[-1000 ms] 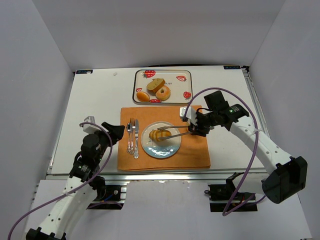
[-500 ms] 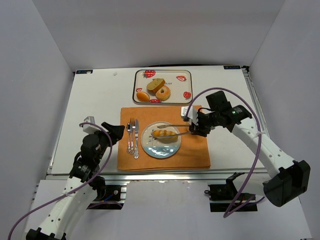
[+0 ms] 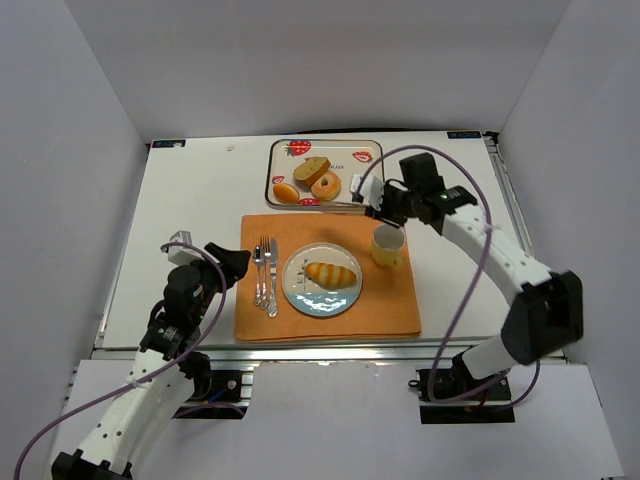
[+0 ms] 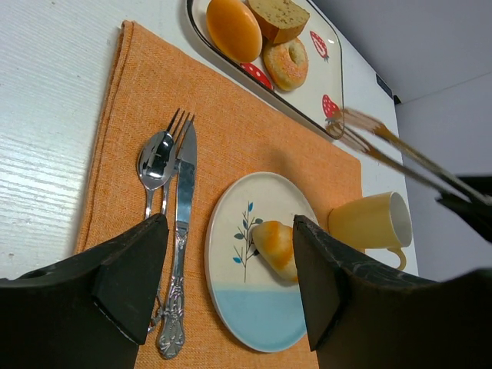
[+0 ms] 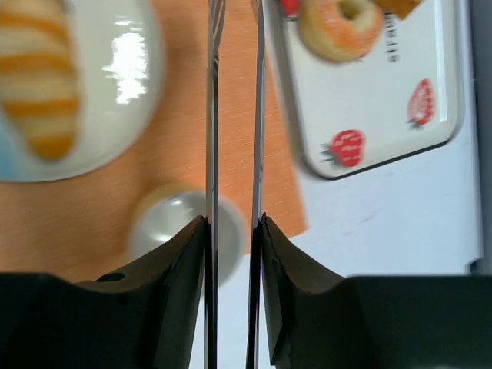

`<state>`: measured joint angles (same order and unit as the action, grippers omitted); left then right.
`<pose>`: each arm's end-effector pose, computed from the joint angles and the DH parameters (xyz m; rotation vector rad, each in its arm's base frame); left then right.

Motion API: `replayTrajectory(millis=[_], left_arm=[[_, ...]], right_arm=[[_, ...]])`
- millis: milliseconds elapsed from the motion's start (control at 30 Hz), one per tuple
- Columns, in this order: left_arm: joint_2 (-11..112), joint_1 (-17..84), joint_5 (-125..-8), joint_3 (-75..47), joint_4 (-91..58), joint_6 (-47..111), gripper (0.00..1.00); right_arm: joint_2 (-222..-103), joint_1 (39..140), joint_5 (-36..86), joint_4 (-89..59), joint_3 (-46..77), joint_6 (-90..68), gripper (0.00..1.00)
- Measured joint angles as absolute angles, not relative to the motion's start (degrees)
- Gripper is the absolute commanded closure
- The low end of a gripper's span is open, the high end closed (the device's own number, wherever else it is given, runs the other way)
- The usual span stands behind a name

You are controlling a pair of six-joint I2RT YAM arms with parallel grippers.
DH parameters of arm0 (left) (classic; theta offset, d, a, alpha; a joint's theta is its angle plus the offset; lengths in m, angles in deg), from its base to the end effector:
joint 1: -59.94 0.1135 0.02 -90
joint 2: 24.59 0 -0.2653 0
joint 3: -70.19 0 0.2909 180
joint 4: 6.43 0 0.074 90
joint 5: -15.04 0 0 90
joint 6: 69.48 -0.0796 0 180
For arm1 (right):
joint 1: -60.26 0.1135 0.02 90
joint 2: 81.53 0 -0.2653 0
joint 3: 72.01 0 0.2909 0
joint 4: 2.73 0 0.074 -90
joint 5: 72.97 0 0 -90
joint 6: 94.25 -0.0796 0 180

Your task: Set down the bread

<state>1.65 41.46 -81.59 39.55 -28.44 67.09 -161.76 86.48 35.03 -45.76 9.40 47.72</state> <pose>0.2096 -0.0604 0.2068 -0.5477 1.8523 -0.6650 0.3276 0.1888 0.2811 -1.5462 1.6499 0.1237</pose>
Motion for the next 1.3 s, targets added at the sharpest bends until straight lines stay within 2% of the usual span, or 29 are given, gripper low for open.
replayTrajectory(millis=[200, 400, 1300], left_arm=[[2.24, 41.46, -81.59, 38.79, -28.27, 67.04, 0.25], [1.35, 41.46, -81.64, 38.74, -28.18, 67.11, 0.25], [1.26, 41.46, -81.64, 38.74, -28.20, 67.11, 0.25]], right_arm=[[-176.05, 86.11, 28.32, -38.92, 17.64, 54.95, 0.61], [-183.27, 86.00, 25.52, -37.92, 24.51, 60.31, 0.58], [-188.93, 86.70, 23.27, -38.25, 26.19, 62.36, 0.52]])
